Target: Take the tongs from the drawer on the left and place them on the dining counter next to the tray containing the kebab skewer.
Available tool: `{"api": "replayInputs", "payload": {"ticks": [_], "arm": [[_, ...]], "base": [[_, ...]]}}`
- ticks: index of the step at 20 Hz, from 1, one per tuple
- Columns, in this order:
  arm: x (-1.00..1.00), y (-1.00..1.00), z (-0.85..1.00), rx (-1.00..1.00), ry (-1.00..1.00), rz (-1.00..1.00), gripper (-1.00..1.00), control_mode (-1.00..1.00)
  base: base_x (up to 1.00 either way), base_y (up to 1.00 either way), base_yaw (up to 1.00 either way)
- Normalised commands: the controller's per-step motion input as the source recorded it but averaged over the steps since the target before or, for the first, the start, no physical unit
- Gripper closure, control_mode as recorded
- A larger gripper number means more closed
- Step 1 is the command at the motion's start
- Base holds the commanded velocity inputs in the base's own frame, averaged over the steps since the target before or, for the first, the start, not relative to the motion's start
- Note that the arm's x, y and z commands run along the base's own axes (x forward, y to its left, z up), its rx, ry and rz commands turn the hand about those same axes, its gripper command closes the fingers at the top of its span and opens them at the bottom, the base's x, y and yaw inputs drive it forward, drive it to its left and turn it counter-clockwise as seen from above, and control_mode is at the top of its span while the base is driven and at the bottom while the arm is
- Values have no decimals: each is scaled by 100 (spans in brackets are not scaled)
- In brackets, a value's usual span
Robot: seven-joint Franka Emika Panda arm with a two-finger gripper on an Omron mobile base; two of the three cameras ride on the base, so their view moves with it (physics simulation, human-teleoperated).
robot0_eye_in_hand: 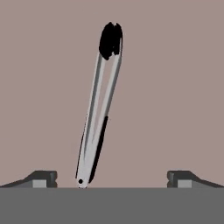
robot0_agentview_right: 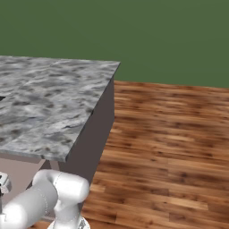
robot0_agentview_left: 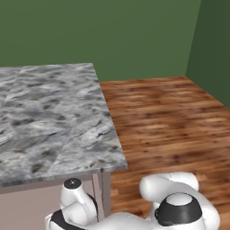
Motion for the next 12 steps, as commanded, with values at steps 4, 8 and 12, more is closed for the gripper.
{"api": "replayInputs", "payload": {"ticks": [4, 8, 12], "arm": [[16, 17, -20, 0, -7, 0, -100, -100], [11, 1, -24, 0, -1, 0, -100, -100], [1, 0, -31, 0, 0, 0, -100, -100]], "base": [[0, 0, 0], [0, 0, 0], [0, 0, 0]]}}
